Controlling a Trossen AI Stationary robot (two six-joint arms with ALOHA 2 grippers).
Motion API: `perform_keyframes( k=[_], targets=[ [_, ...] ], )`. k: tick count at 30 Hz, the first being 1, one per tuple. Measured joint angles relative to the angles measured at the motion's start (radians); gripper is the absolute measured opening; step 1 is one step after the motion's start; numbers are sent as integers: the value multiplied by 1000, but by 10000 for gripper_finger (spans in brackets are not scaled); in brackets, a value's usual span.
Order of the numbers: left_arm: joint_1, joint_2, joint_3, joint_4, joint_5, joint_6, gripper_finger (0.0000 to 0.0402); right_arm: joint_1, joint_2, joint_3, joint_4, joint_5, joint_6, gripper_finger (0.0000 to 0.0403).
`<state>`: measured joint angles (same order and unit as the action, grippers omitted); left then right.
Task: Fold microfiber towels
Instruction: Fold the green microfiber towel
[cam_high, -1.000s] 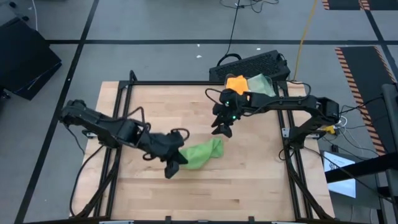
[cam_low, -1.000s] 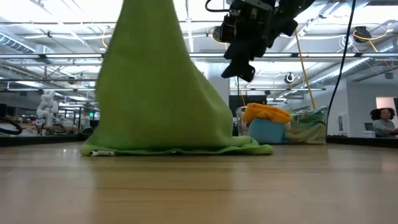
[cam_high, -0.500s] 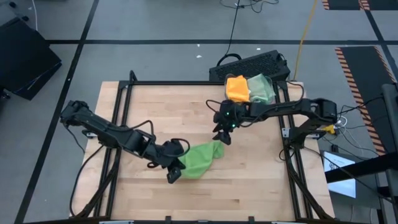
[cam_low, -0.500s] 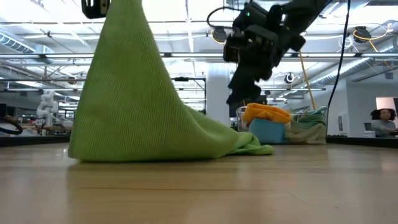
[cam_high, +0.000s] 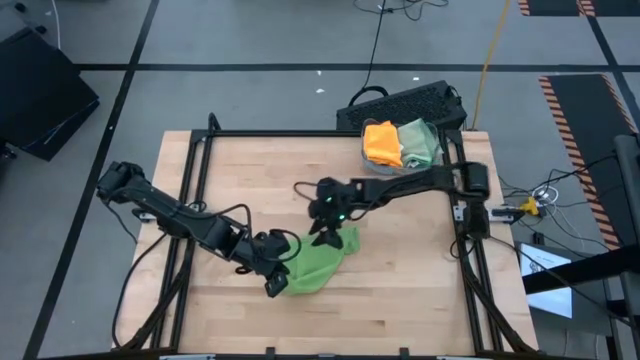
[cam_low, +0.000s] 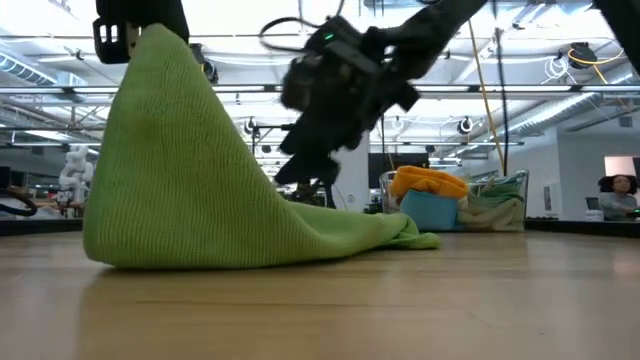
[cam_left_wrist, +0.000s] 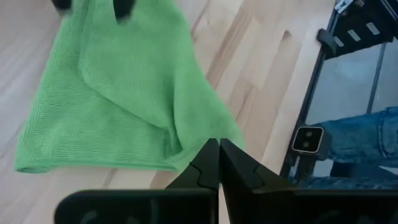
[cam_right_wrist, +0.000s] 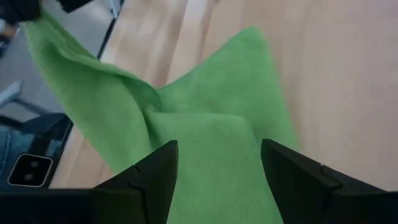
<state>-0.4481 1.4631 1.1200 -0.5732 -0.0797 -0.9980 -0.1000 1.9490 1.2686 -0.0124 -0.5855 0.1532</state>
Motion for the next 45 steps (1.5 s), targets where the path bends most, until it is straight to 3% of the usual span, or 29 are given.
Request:
perform_keyframes(
  k=[6,11,19,21,25,29,36,45],
  targets=[
    [-23,0,-36,1,2,-6,7,25,127,121,-6,-37,79,191],
    [-35,0,-43,-6,1,3,7,26,161,126,-13,21,149,160],
    [-38,0,-43,-8,-19,79,7,44,193,127,-11,36,119,132],
    [-37,-1,-43,-11,-20,96,8,44,194,125,-19,35,110,110],
    [-34,-1,-43,-24,-27,125,8,49,193,125,-22,34,76,22],
    [-19,-8,-43,-73,-30,129,7,48,182,125,-36,-4,95,10],
    [53,-130,-17,-148,-113,176,4,0,-47,124,-135,-33,87,3],
    [157,-373,60,-115,-479,444,4,-129,-435,125,-111,252,122,1]
  ],
)
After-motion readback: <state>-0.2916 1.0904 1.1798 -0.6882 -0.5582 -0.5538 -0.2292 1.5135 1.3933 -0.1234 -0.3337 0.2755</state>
